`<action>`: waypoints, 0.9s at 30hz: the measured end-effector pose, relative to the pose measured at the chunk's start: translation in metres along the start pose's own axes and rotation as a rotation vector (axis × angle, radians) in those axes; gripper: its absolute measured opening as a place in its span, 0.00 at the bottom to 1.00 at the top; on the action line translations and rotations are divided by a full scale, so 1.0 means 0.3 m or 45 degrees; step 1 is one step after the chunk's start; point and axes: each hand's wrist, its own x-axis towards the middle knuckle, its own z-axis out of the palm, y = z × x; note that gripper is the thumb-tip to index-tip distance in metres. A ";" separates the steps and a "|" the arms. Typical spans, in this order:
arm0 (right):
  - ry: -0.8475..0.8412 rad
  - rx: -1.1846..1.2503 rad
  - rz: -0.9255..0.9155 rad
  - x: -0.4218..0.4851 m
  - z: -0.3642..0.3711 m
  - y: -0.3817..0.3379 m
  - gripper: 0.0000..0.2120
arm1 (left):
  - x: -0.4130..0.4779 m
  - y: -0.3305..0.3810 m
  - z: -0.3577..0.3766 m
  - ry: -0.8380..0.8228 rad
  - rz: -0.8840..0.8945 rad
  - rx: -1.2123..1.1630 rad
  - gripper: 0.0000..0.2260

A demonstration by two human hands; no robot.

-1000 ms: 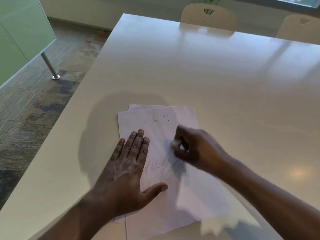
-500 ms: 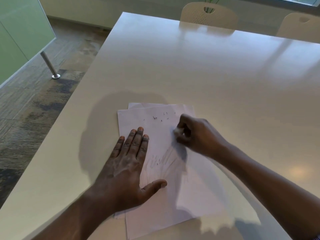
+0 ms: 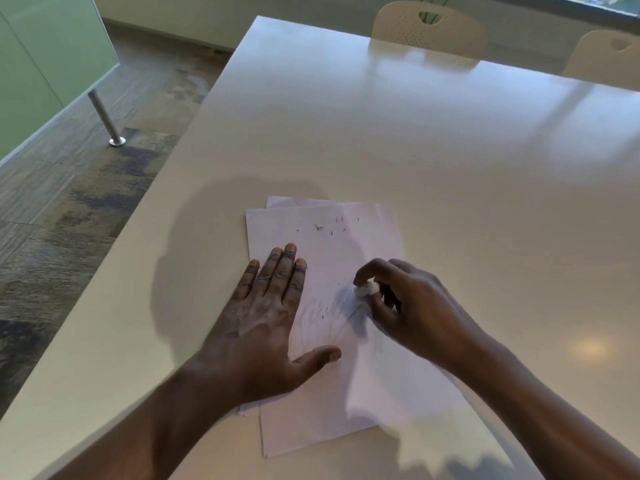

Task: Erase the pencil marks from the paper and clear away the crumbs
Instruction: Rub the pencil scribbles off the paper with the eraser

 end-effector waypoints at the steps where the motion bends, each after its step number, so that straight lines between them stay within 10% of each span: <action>1: 0.010 0.009 0.003 -0.007 0.007 -0.002 0.07 | 0.000 0.001 0.001 0.002 -0.001 0.000 0.52; 12: -0.112 0.128 -0.198 -0.009 0.065 -0.107 0.07 | -0.001 0.003 0.003 -0.004 -0.005 0.026 0.51; 18: 0.189 -0.011 0.072 0.091 0.025 0.011 0.08 | -0.002 0.007 -0.003 -0.032 -0.010 0.061 0.52; 23: -0.112 0.175 -0.200 0.024 0.072 -0.095 0.08 | -0.006 0.001 0.003 -0.034 -0.005 0.050 0.51; 27: 0.135 0.023 0.021 0.115 0.031 0.023 0.08 | -0.006 0.003 -0.009 -0.066 -0.016 0.067 0.52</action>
